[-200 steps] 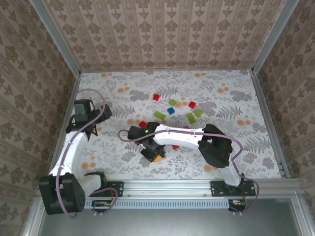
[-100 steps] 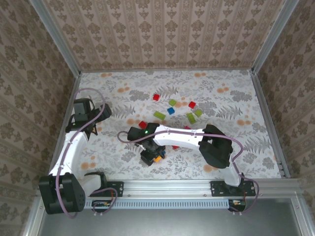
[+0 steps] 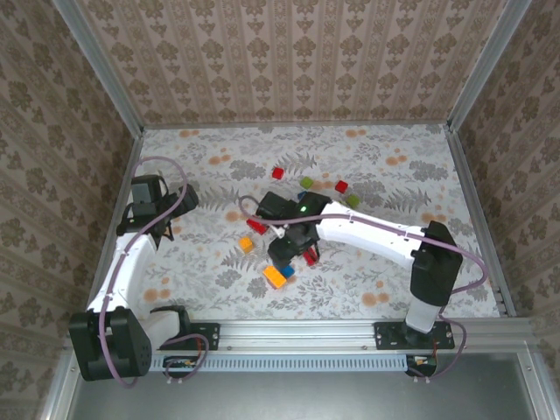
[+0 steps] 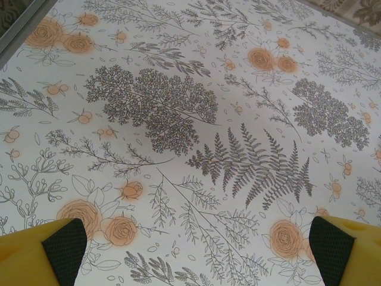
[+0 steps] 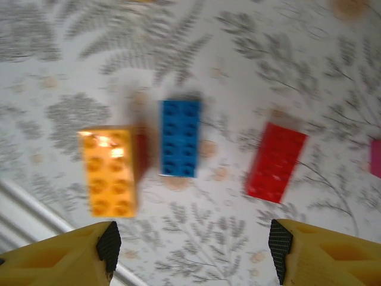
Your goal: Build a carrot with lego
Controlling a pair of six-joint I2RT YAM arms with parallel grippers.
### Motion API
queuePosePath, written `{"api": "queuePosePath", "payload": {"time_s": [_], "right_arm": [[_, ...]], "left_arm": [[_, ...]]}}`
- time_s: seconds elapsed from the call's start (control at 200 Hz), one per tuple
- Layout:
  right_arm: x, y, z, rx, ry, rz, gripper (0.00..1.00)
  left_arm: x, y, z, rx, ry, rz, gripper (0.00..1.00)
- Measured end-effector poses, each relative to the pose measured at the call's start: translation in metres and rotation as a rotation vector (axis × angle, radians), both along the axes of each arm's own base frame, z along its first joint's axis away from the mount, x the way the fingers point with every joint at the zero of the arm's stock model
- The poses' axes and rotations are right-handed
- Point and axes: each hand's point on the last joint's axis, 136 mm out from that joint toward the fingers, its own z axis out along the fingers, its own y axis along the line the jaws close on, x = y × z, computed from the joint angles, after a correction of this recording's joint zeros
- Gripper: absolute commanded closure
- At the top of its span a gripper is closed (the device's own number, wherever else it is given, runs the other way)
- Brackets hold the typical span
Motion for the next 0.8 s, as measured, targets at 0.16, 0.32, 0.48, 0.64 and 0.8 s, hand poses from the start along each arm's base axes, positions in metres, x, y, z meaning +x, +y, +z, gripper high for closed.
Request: {"api": "queuePosePath", "payload": {"time_s": [0.16,0.32,0.48,0.64,0.8], "right_arm": [[0.015,-0.038,-0.029,-0.059,0.044,-0.095,0.31],[0.021,-0.047,-0.043,-0.070,0.061,-0.120,0.31],[0.028,-0.043,-0.057,-0.066,0.078,-0.128,0.33],[0.033,-0.044,-0.072,-0.069,0.103,-0.141,0.34],[0.035,-0.046,-0.080,-0.068,0.120,-0.147,0.35]], "left_arm": [[0.000,0.000,0.000,0.000,0.000,0.000,0.00],[0.000,0.000,0.000,-0.001,0.000,-0.001,0.00],[0.000,0.000,0.000,0.000,0.000,0.000,0.00],[0.000,0.000,0.000,0.000,0.000,-0.001,0.00],[0.000,0.000,0.000,0.000,0.001,0.000,0.00]]}}
